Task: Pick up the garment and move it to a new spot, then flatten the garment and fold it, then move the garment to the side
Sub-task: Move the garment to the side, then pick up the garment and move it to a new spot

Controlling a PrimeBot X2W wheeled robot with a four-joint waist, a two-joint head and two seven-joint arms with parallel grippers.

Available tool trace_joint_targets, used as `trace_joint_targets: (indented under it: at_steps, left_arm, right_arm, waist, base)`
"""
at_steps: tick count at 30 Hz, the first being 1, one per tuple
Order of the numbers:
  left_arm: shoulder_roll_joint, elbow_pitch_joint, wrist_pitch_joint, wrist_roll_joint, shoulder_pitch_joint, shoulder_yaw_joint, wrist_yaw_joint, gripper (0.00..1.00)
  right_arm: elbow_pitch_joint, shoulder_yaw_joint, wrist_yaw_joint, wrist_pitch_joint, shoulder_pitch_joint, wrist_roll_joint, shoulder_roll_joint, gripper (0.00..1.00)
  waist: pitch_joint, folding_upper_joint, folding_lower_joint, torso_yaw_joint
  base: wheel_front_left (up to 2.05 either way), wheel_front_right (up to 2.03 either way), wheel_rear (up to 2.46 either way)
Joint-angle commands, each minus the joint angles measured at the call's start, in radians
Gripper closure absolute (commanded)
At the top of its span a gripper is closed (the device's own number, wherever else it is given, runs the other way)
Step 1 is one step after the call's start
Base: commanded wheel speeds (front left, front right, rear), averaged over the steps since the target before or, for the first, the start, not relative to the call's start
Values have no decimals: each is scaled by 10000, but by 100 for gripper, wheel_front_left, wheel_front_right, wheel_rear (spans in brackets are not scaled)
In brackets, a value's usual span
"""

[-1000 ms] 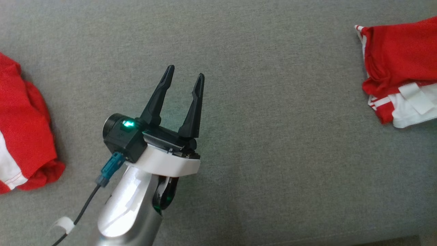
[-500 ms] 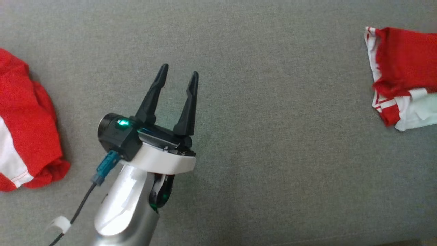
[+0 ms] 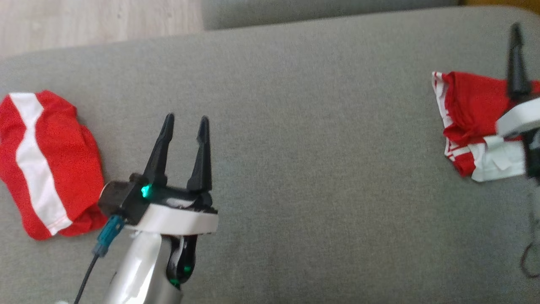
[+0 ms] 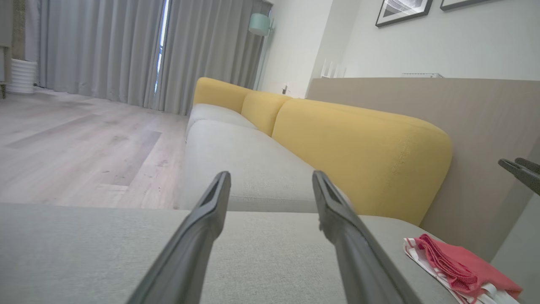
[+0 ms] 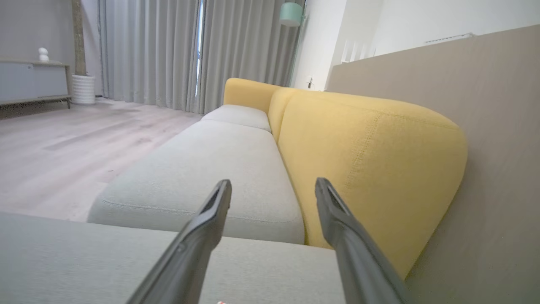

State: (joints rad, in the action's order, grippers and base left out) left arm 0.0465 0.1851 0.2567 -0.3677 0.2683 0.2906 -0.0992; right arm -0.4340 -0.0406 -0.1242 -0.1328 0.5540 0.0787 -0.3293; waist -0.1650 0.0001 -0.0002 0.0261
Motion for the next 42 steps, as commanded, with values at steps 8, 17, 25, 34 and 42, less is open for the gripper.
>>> trace_joint_targets:
  at_steps: [8,17,25,34,42]
  left_arm:
    - [37,-362,51,162,-724,-861,-61,0]
    - [37,-171,51,38,-1695,-1039,-121,0]
    - [37,-2,51,131,-2204,-1255,-212,0]
    - [37,-84,51,50,-2197,-1169,-23,0]
    - [37,-136,51,109,-2211,-1078,1,0]
  right_arm:
    - [2586,-172,-65,650,-1711,589,1836,0]
    - [2380,-232,-65,-537,-3946,981,2777,0]
    - [1632,459,-65,-1264,-4782,1340,2788,0]
    - [1968,554,-65,-1287,-4848,1282,2790,0]
    - [2050,626,-65,-1288,-4842,1294,2790,0]
  waist:
    - [1057,-1,2,-455]
    - [1495,-1,2,-613]
    - [1682,-1,2,-530]
    - [1711,-1,2,-570]
    - [1696,-1,2,-554]
  base:
    - [0,0,0]
    - [0,0,0]
    - [0,0,0]
    - [0,0,0]
    - [0,0,0]
